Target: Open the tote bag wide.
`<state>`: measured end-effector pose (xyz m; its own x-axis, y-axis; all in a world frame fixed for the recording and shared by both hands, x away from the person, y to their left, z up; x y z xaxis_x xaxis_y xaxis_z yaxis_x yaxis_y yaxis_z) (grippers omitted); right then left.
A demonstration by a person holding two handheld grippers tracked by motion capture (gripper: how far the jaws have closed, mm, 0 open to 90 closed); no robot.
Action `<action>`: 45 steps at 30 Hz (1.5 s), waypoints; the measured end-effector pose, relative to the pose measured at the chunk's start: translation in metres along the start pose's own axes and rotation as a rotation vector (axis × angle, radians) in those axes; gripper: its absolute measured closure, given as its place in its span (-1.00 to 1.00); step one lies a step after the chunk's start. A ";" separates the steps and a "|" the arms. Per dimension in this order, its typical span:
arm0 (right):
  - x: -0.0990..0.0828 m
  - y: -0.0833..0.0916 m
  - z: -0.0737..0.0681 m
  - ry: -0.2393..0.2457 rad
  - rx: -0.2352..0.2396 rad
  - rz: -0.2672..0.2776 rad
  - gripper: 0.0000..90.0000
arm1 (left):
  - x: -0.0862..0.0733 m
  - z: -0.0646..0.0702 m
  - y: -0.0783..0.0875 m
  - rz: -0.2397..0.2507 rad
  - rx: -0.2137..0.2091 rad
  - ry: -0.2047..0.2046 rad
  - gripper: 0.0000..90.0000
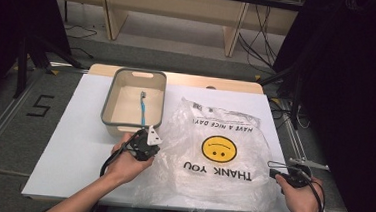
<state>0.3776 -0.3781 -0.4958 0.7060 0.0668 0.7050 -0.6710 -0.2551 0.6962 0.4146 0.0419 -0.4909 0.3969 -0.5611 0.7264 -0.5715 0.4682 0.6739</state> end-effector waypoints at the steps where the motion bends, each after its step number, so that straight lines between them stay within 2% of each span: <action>1: 0.001 0.001 0.000 0.003 -0.002 0.007 1.00 | 0.003 -0.001 -0.001 0.007 0.007 -0.003 0.99; 5: 0.004 0.002 0.000 -0.002 -0.011 0.027 1.00 | 0.013 -0.006 -0.004 0.026 0.029 0.004 0.99; 6: 0.005 0.002 0.000 0.000 -0.016 0.042 1.00 | 0.016 -0.008 -0.005 0.035 0.036 0.018 0.99; 12: 0.010 0.002 -0.002 -0.003 -0.029 0.074 1.00 | 0.030 -0.019 -0.010 0.057 0.076 0.041 0.99; 18: 0.015 0.002 -0.003 -0.009 -0.040 0.100 1.00 | 0.048 -0.027 -0.015 0.081 0.128 0.027 0.99; 24: 0.014 0.001 -0.003 -0.016 -0.040 0.091 1.00 | 0.064 -0.031 -0.022 0.104 0.158 0.004 0.99; 34: 0.013 -0.002 -0.004 -0.007 -0.042 0.081 1.00 | 0.078 -0.037 -0.036 0.125 0.173 0.007 0.99; 40: 0.011 -0.003 -0.005 0.002 -0.038 0.059 1.00 | 0.087 -0.043 -0.038 0.136 0.195 0.010 0.99; 45: 0.008 -0.005 -0.008 0.018 -0.031 0.036 1.00 | 0.095 -0.048 -0.039 0.139 0.222 -0.008 0.99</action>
<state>0.3847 -0.3689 -0.4926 0.6777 0.0752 0.7315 -0.7026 -0.2273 0.6743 0.5088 0.0035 -0.4418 0.2983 -0.5080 0.8081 -0.7641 0.3803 0.5211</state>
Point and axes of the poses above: each handheld gripper's, and its own axes: y roughly backward along the jaws, x roughly out of its top, z roughly to its right, the point moved 6 cm from there along -y, roughly forward along the jaws, and after that the axes turned 4 degrees about z, right-handed, at the moved point
